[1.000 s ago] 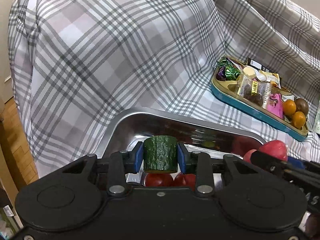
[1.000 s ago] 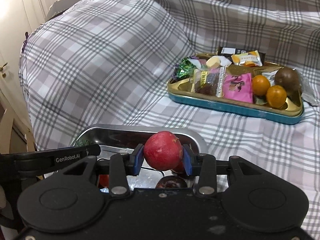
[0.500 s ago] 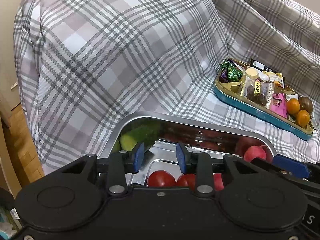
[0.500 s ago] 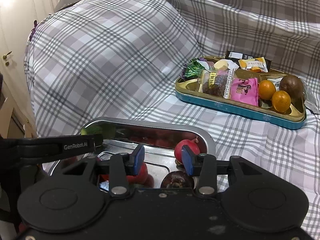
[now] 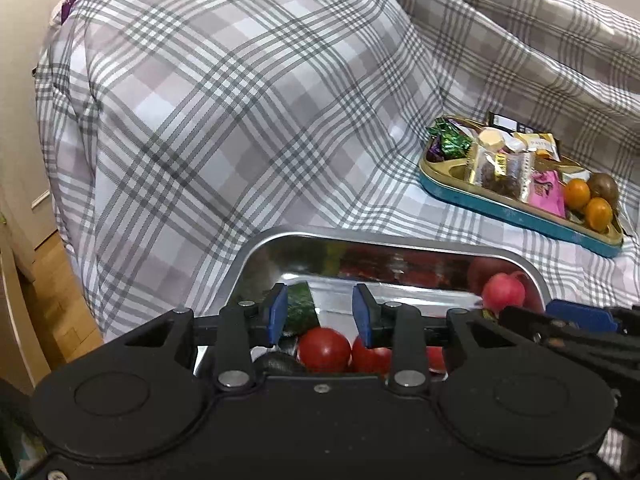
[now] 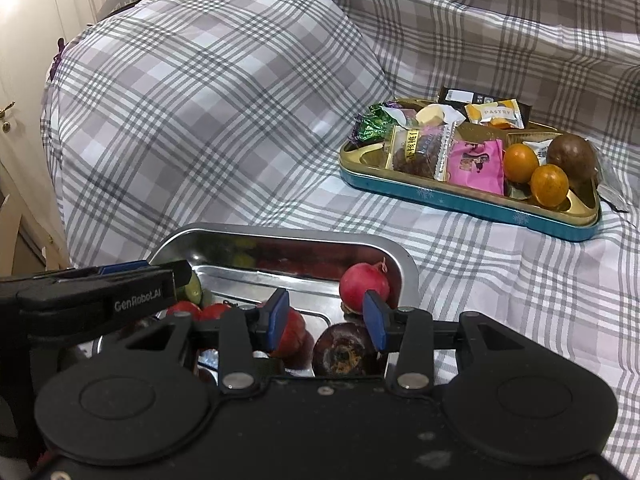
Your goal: Organize fruits
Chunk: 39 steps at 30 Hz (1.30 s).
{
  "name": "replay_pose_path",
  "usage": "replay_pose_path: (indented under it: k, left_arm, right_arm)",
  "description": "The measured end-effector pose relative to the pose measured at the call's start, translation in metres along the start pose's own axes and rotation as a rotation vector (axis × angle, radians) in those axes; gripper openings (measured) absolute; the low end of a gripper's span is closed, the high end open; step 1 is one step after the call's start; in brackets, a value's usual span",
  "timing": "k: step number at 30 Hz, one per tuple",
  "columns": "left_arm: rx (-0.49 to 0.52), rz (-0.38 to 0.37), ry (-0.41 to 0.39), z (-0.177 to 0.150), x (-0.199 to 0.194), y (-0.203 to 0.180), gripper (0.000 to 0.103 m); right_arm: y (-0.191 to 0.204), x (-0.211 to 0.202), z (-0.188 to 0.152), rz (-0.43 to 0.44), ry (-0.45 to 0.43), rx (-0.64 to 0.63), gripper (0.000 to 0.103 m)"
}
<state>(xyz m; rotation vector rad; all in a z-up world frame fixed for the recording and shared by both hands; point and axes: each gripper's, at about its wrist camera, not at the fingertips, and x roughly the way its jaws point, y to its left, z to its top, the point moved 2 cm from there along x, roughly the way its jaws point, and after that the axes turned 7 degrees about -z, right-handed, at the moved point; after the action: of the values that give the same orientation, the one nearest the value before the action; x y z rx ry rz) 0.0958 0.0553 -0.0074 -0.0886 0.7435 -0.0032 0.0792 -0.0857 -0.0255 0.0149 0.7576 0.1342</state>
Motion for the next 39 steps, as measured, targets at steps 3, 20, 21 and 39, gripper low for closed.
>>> replay_pose_path:
  k: [3, 20, 21, 39]
  left_arm:
    - [-0.011, -0.019, 0.022, -0.007, -0.005, 0.003, 0.044]
    - [0.048, 0.01, -0.002, -0.026, -0.023, -0.011, 0.044]
    - [0.054, 0.012, -0.006, -0.026, -0.023, -0.012, 0.044]
    - [0.071, 0.008, -0.001, -0.026, -0.021, -0.015, 0.044]
  right_arm:
    - [-0.001, -0.004, -0.001, -0.002, 0.006, 0.004, 0.044]
    - [-0.013, -0.02, -0.012, -0.046, 0.039, 0.026, 0.044]
    - [-0.013, -0.02, -0.013, -0.048, 0.038, 0.025, 0.044]
    - [-0.015, -0.02, -0.016, -0.084, 0.061, 0.013, 0.044]
